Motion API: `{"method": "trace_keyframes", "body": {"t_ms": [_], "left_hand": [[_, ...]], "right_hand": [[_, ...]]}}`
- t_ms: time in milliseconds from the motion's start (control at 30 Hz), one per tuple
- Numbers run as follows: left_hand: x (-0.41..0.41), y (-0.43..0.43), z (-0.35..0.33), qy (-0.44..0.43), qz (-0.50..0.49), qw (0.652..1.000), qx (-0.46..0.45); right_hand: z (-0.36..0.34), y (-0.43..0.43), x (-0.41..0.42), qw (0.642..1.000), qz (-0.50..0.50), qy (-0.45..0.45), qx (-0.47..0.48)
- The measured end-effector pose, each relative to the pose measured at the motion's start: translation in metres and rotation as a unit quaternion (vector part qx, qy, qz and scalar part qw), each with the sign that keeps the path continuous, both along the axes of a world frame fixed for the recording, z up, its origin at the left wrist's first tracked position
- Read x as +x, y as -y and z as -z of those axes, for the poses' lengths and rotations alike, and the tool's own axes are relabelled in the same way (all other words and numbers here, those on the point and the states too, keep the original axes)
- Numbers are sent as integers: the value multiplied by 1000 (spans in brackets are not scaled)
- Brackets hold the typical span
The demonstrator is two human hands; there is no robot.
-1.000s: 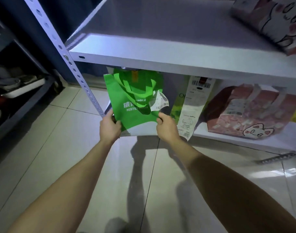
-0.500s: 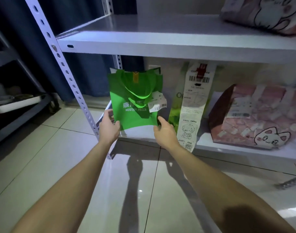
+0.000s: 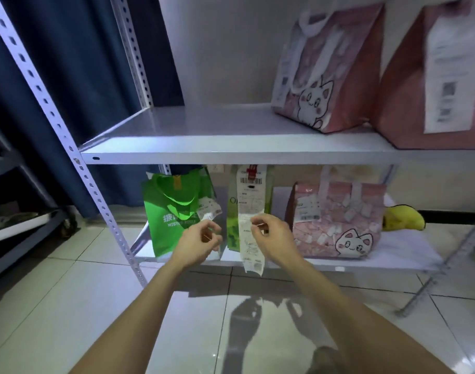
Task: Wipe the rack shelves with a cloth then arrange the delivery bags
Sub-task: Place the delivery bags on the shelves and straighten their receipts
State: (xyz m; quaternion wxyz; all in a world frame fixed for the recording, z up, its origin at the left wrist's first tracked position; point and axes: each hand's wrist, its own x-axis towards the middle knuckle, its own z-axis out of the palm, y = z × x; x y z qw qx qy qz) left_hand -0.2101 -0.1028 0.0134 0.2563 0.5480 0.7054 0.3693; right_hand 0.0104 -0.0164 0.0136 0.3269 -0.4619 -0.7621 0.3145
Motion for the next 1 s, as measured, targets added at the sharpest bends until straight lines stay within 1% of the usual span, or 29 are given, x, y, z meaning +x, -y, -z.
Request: {"method": "trace_keyframes", "body": {"t_ms": [100,200,267,333,400,467,533,600,700,800,933,1000], "left_hand": [[26,-8,-50,-19,87,996,-17],[42,-23,-102,-14,126,992,12],[50,-36,-135,9,132,990,49],[58,-52,-162,27,129,988,85],[65,-66,-181,9,125,986,107],[69,-77,-193,-7,115,987,110],[68,-86,-202,-12,100,987,122],[63,-93,-205,-31,85,985,145],[52,-96,-204,-38,73,982,170],[39,-98,-201,-32,38,979,199],[21,-110,-202,-38,-35,967,250],[17,-116,-205,-31,-47,966,252]], "right_hand": [[-51,-4,36,998,-5,1,62],[-111,-17,60,990,25,-40,133],[-149,-31,67,976,67,-71,195],[-181,-49,72,959,130,-93,233],[-204,-69,75,942,192,-97,257],[-219,-92,75,935,243,-63,249],[-228,-114,75,931,293,-13,215],[-232,-131,74,933,311,4,179],[-233,-146,72,940,302,-33,152],[-231,-149,72,942,288,-73,153],[-223,-144,77,955,219,-112,164],[-222,-141,80,961,189,-122,158]]}}
